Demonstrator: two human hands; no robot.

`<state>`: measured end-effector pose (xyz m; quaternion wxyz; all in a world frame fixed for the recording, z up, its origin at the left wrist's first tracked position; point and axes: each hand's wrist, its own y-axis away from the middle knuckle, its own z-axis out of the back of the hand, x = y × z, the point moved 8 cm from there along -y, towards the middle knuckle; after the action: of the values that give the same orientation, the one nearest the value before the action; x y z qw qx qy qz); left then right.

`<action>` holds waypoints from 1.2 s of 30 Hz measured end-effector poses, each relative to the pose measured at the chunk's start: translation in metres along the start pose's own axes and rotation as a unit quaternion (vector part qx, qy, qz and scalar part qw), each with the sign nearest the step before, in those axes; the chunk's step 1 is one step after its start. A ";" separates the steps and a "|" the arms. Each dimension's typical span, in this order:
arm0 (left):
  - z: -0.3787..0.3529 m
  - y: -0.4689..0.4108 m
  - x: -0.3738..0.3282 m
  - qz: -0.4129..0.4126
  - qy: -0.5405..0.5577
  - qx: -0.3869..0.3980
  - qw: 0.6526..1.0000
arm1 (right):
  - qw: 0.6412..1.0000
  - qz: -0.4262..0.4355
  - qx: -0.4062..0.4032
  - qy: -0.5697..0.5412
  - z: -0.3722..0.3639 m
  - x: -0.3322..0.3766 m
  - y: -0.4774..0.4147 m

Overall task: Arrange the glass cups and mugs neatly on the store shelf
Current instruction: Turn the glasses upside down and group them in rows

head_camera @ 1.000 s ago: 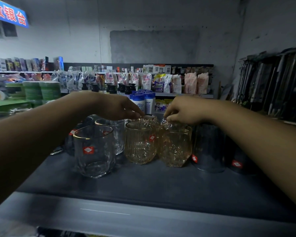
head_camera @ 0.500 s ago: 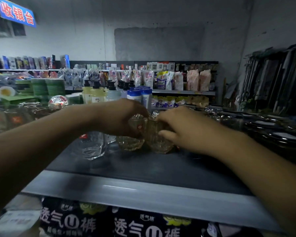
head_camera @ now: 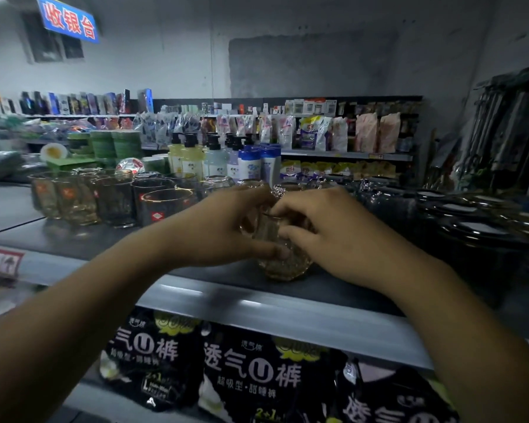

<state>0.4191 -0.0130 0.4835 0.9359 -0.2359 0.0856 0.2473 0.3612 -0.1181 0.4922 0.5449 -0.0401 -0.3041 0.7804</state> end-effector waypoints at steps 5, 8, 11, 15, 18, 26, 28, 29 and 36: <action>-0.018 0.007 0.005 0.086 0.085 -0.069 0.990 | 0.967 -0.052 -0.183 -0.167 0.018 -0.021 0.039; -0.015 0.016 0.011 0.140 0.151 -0.134 0.969 | 0.936 -0.112 -0.215 -0.254 0.008 -0.039 0.064; -0.011 0.029 0.016 0.173 0.266 -0.209 0.925 | 0.921 -0.166 -0.198 -0.293 -0.002 -0.052 0.071; -0.007 0.039 0.011 0.129 0.372 -0.302 0.868 | 0.890 -0.218 -0.154 -0.370 -0.017 -0.052 0.063; -0.014 0.039 0.000 0.082 0.403 -0.318 0.854 | 0.831 -0.212 -0.140 -0.495 -0.026 -0.032 0.048; -0.020 0.044 0.008 0.040 0.286 -0.258 0.922 | 0.828 -0.198 -0.235 -0.469 -0.028 -0.023 0.043; -0.014 0.046 0.020 0.024 0.168 -0.239 0.956 | 0.874 -0.177 -0.244 -0.381 -0.020 -0.019 0.039; -0.011 0.047 0.026 0.017 0.107 -0.228 0.968 | 0.897 -0.171 -0.242 -0.328 -0.016 -0.016 0.037; -0.008 0.046 0.052 0.027 -0.005 -0.175 0.984 | 0.983 -0.153 -0.095 0.031 0.000 -0.009 -0.007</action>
<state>0.4405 0.0402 0.4440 0.8735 -0.3922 0.0427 0.2852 0.3706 -0.1247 0.4927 0.6607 -0.0693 -0.3621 0.6539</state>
